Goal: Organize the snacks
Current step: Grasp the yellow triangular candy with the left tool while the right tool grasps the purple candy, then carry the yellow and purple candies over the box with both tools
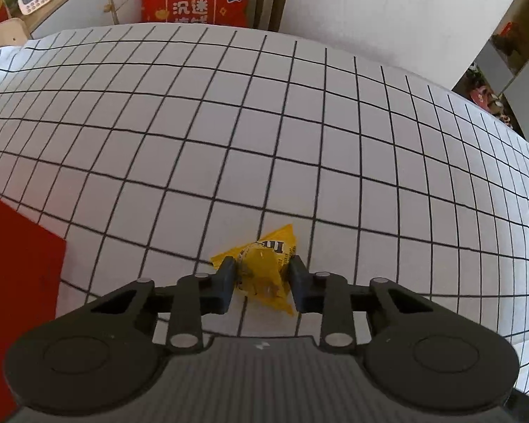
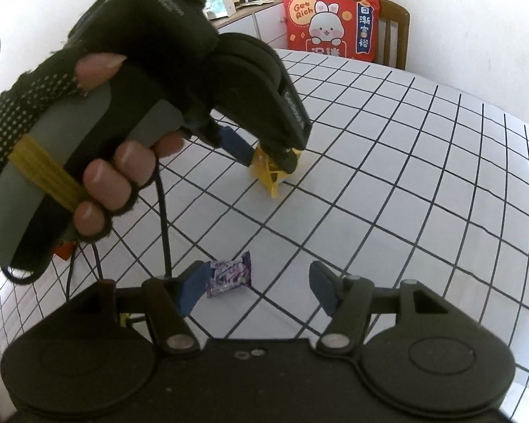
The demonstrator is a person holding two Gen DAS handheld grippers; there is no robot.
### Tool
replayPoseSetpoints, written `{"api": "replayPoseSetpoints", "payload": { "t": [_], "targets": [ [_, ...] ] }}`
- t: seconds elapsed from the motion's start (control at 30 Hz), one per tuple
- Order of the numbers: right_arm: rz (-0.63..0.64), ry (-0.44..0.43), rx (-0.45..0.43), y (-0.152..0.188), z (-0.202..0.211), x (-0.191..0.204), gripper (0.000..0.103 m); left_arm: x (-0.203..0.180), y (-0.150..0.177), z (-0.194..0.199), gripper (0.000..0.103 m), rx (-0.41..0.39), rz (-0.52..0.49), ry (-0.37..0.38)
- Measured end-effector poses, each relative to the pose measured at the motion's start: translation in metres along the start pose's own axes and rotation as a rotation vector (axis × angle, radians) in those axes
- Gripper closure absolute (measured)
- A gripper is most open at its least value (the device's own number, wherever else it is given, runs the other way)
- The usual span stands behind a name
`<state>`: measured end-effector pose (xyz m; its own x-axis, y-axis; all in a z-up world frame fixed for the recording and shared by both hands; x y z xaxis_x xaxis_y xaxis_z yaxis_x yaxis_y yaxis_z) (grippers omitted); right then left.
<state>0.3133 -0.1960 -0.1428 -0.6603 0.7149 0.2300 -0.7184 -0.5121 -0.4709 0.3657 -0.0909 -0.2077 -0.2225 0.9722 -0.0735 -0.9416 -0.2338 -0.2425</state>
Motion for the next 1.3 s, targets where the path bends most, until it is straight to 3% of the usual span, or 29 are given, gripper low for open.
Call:
{"api": "replayPoseSetpoints", "payload": {
  "t": [0.27, 0.43, 0.57, 0.7, 0.77, 0.97, 1.3],
  "targets": [
    [-0.003, -0.013, 0.025, -0.007, -0.007, 0.001, 0.045, 0.039, 0.030, 0.029, 0.073, 0.024, 0.087, 0.039],
    [0.034, -0.018, 0.087, -0.007, -0.024, 0.007, 0.045, 0.058, 0.060, 0.063, 0.073, -0.014, 0.096, 0.048],
    [0.102, 0.020, 0.073, -0.006, -0.032, 0.024, 0.048, 0.064, 0.076, 0.079, 0.073, -0.027, 0.115, 0.053],
    [0.236, 0.126, 0.065, 0.000, -0.042, 0.044, 0.051, 0.068, 0.089, 0.087, 0.073, -0.031, 0.125, 0.048],
    [0.271, 0.141, 0.055, 0.002, -0.044, 0.053, 0.059, 0.070, 0.095, 0.090, 0.073, -0.032, 0.134, 0.047],
    [0.272, 0.121, 0.056, 0.002, -0.045, 0.056, 0.077, 0.072, 0.106, 0.101, 0.073, -0.046, 0.141, 0.039],
    [0.186, 0.084, 0.001, 0.004, -0.016, 0.055, 0.081, 0.080, 0.121, 0.127, 0.073, -0.102, 0.133, 0.004]
  ]
}}
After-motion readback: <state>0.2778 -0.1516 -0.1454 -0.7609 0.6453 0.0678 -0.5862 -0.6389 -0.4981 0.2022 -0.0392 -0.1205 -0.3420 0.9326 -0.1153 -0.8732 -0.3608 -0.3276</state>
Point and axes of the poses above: each gripper's, at about its wrist camera, not at the fingertips, and z roughly against the way its jaws point, x to its left, y to its underside, the point moved 4 cm from there along -z, roughly the way its jaws point, and after that the axes turned 8 degrees about x, right-handed, at the moved point
